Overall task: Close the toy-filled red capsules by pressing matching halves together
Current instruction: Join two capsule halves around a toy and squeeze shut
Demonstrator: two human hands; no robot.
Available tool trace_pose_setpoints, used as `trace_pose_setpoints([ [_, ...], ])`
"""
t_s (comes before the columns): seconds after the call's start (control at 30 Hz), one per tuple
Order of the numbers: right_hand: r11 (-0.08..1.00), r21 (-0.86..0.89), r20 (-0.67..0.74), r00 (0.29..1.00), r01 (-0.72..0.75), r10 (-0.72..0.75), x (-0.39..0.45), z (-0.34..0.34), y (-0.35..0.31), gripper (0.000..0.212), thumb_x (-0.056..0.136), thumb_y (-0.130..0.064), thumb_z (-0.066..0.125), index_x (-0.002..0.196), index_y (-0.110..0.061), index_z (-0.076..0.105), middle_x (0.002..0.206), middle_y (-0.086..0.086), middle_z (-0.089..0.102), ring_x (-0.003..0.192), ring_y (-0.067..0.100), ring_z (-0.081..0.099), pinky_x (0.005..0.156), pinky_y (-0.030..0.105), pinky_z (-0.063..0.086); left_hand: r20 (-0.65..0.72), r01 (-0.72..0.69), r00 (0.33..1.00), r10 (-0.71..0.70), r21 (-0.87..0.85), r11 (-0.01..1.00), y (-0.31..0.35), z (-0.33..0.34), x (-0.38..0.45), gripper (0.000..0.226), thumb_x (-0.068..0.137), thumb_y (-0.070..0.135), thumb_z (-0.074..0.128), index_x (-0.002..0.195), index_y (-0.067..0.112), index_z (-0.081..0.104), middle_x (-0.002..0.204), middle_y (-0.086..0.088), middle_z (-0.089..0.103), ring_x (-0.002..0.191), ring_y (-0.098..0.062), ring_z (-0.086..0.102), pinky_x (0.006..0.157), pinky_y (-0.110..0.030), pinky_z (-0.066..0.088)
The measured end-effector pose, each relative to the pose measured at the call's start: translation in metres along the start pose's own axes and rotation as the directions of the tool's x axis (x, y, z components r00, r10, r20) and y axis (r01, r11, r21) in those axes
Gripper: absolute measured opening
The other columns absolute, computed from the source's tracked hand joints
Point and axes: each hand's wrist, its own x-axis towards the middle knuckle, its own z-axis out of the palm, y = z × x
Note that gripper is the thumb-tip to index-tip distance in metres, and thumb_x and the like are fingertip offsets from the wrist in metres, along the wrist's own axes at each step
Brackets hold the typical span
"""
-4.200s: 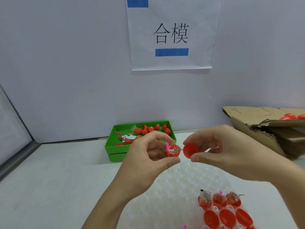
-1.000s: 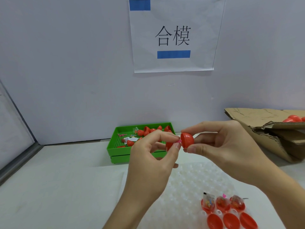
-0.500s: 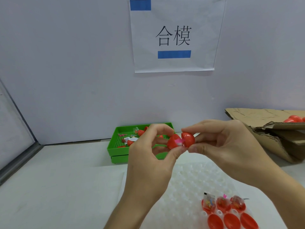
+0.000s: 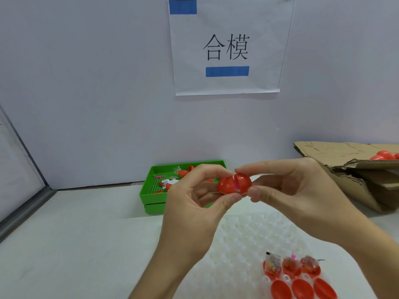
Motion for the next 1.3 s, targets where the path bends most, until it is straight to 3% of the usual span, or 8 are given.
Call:
trace_pose_setpoints([
  [0.13,1.0,0.016,-0.065,0.998,0.019,-0.018,0.002,0.003,0.003,0.031,0.073,-0.022,0.074,0.101,-0.035,0.076,0.084,-0.001,0.078,0.071,0.016,0.073,0.071,0.028,0.06,0.007,-0.003,1.0,0.003,-0.044,0.999,0.002,0.001,0.0,0.025,0.072,0.013,0.079,0.096,0.015,0.071,0.091,0.002,0.076,0.088,-0.015,0.073,0.079,-0.02,0.056],
  [0.27,0.997,0.079,-0.084,0.996,0.002,0.005,0.003,0.004,0.006,0.03,0.066,-0.021,0.078,0.096,-0.025,0.076,0.092,-0.001,0.077,0.081,0.02,0.075,0.078,0.032,0.061,-0.037,0.037,0.998,-0.041,-0.106,0.994,0.001,0.001,0.001,0.039,0.066,0.012,0.079,0.103,0.014,0.068,0.097,-0.001,0.076,0.091,-0.015,0.073,0.076,-0.019,0.056],
  [0.43,0.994,0.105,-0.061,0.998,0.028,-0.021,0.004,0.005,0.007,0.027,0.067,-0.017,0.079,0.094,-0.021,0.078,0.093,0.003,0.078,0.088,0.022,0.075,0.08,0.034,0.061,-0.029,0.044,0.999,-0.047,-0.093,0.995,-0.002,-0.001,0.002,0.037,0.062,0.011,0.081,0.098,0.015,0.073,0.093,-0.001,0.077,0.089,-0.016,0.073,0.079,-0.02,0.056],
  [0.57,0.997,0.069,-0.073,0.997,0.041,-0.036,0.004,0.006,0.009,0.03,0.067,-0.02,0.08,0.096,-0.028,0.076,0.09,0.001,0.078,0.087,0.022,0.075,0.078,0.037,0.062,-0.029,0.054,0.998,-0.058,-0.122,0.991,-0.002,-0.001,0.002,0.038,0.064,0.009,0.081,0.1,0.015,0.074,0.094,-0.004,0.077,0.09,-0.019,0.074,0.079,-0.022,0.057],
  [0.9,0.991,0.125,-0.114,0.993,0.055,-0.041,0.004,0.01,0.012,0.029,0.067,-0.011,0.08,0.095,-0.018,0.075,0.089,0.005,0.077,0.087,0.025,0.075,0.076,0.04,0.063,0.036,0.073,0.997,-0.069,-0.122,0.99,0.003,-0.003,0.0,0.03,0.077,0.009,0.076,0.106,0.017,0.072,0.101,-0.001,0.075,0.097,-0.016,0.071,0.082,-0.019,0.054],
  [1.03,0.994,0.09,-0.121,0.991,0.061,-0.05,0.004,0.012,0.011,0.032,0.071,0.006,0.081,0.093,-0.017,0.076,0.087,0.004,0.077,0.086,0.023,0.074,0.074,0.04,0.062,-0.026,0.124,0.992,-0.127,-0.107,0.986,0.004,0.0,0.0,0.016,0.082,0.03,0.072,0.096,0.024,0.076,0.094,-0.003,0.077,0.092,-0.02,0.072,0.084,-0.03,0.058],
  [1.3,0.994,0.079,-0.129,0.99,0.075,-0.064,0.004,0.013,0.01,0.034,0.071,0.008,0.081,0.092,-0.018,0.077,0.086,0.002,0.077,0.085,0.022,0.074,0.073,0.042,0.062,-0.064,0.186,0.978,-0.196,-0.132,0.974,0.003,0.001,0.0,0.014,0.078,0.025,0.067,0.089,0.021,0.076,0.085,-0.008,0.076,0.083,-0.022,0.073,0.085,-0.037,0.06],
])
